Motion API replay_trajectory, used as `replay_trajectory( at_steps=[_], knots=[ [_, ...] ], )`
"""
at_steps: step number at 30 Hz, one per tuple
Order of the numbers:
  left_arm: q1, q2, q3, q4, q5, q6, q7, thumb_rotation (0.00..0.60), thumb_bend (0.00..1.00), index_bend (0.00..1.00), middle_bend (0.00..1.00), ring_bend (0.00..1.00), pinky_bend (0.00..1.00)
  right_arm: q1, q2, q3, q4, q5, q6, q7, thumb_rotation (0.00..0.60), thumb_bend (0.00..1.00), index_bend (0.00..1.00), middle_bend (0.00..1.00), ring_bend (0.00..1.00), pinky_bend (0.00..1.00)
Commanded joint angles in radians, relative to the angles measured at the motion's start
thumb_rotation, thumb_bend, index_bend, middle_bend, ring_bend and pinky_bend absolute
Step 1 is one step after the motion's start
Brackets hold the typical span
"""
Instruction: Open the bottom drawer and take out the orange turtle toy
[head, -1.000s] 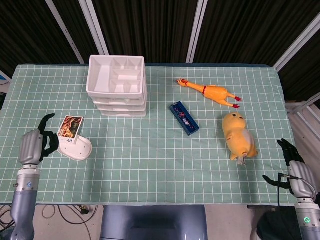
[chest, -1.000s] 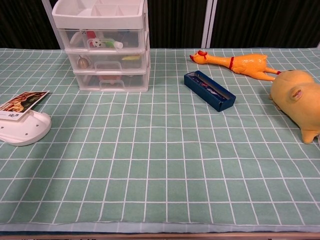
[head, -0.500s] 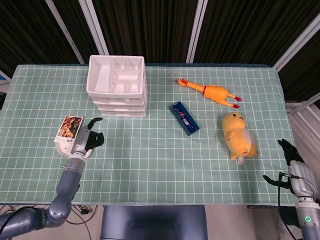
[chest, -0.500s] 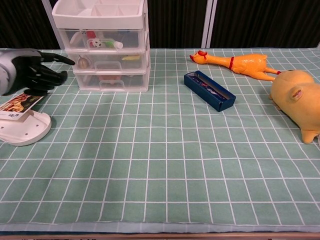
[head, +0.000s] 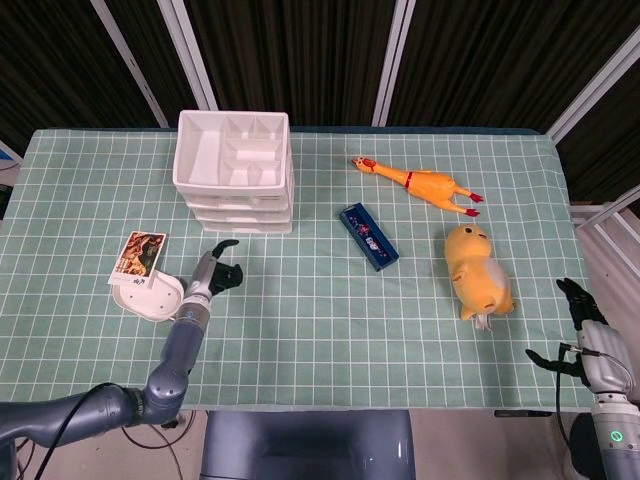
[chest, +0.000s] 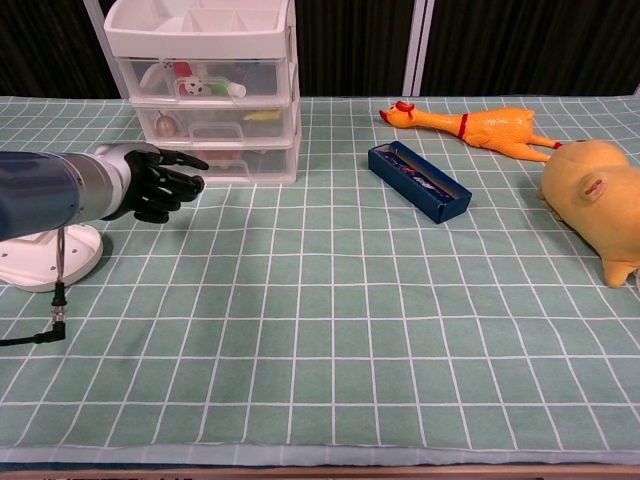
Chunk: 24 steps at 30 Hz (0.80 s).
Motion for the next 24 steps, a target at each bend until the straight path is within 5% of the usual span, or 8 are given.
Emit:
replay_trajectory(
  at_steps=[1,24],
  knots=[
    [-0.029,-0.029,-0.021,0.051,-0.037,-0.03,-0.012,0.6,0.62,0.17,0.9,0.95,1.0,0.0,0.001,0.001,-0.001,0.003,-0.002,0.003,0.6,0.13,0.0,0.0,0.0,0.18],
    [-0.11,-0.182,-0.132,0.361,-0.035,-0.202,-0.22,0.6,0.62,0.17,0.91,0.96,1.0,0.004,0.013,0.005,-0.01,0.018,-0.027,0.04,0.6,0.13,0.0,0.0,0.0,0.18]
  ],
)
